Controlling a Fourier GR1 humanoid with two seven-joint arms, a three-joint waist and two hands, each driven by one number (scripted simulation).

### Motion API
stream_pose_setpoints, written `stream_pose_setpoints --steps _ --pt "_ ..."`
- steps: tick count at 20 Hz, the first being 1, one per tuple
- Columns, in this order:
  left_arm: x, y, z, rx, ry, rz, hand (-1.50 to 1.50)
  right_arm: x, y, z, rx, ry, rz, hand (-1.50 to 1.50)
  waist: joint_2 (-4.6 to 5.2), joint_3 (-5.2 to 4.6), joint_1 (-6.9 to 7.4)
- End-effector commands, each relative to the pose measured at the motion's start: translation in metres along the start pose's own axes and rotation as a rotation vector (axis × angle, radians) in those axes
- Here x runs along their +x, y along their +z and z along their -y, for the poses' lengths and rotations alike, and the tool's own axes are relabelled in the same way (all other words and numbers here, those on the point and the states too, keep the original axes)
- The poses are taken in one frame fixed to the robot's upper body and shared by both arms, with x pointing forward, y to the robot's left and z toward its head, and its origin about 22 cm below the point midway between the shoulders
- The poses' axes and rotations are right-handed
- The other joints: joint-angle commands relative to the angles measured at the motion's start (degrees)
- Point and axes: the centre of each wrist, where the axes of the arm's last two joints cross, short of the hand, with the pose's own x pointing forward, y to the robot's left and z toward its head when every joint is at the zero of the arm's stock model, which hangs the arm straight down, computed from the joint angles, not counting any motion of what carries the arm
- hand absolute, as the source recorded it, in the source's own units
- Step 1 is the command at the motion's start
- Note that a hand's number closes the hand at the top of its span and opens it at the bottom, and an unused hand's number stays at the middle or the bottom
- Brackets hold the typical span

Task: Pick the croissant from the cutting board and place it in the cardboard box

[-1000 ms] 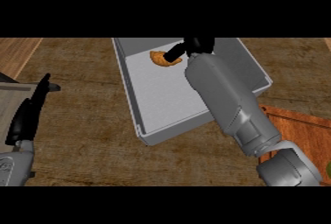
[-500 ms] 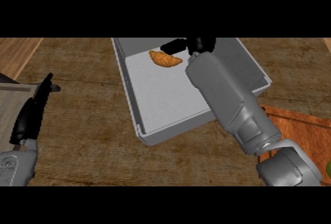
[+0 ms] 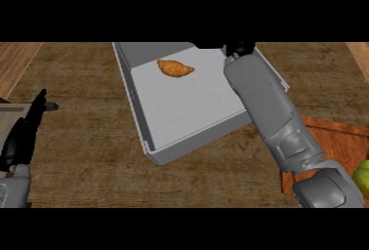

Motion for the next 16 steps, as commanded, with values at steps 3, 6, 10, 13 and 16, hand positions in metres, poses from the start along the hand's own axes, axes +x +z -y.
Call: stream_pose_setpoints --steps 3,6,10,13,16 --pt "-0.02 0.025 -0.003 0.034 -0.013 -0.036 0.0 -0.042 -0.01 0.045 -0.025 -0.054 -0.02 -1.5 -1.3 -0.01 -3.06" --pt "-0.023 0.014 0.0 0.048 0.006 -0.059 0.0 -0.076 0.009 0.056 -0.038 -0.063 -0.048 -1.5 -1.38 -0.04 -4.03" --pt "-0.019 0.019 -0.01 0.064 -0.01 -0.063 0.0 -0.098 0.017 0.097 -0.041 -0.025 -0.044 -1.5 -1.69 -0.04 -4.57" --pt "-0.042 0.013 -0.02 0.056 -0.013 -0.069 0.0 -0.086 -0.001 0.149 -0.026 0.01 -0.032 -1.5 -1.3 -0.11 -4.43" --pt "-0.022 0.02 -0.004 0.055 0.002 -0.044 0.0 -0.107 0.022 0.181 0.03 0.023 -0.049 -1.5 -1.25 -0.04 -3.79"
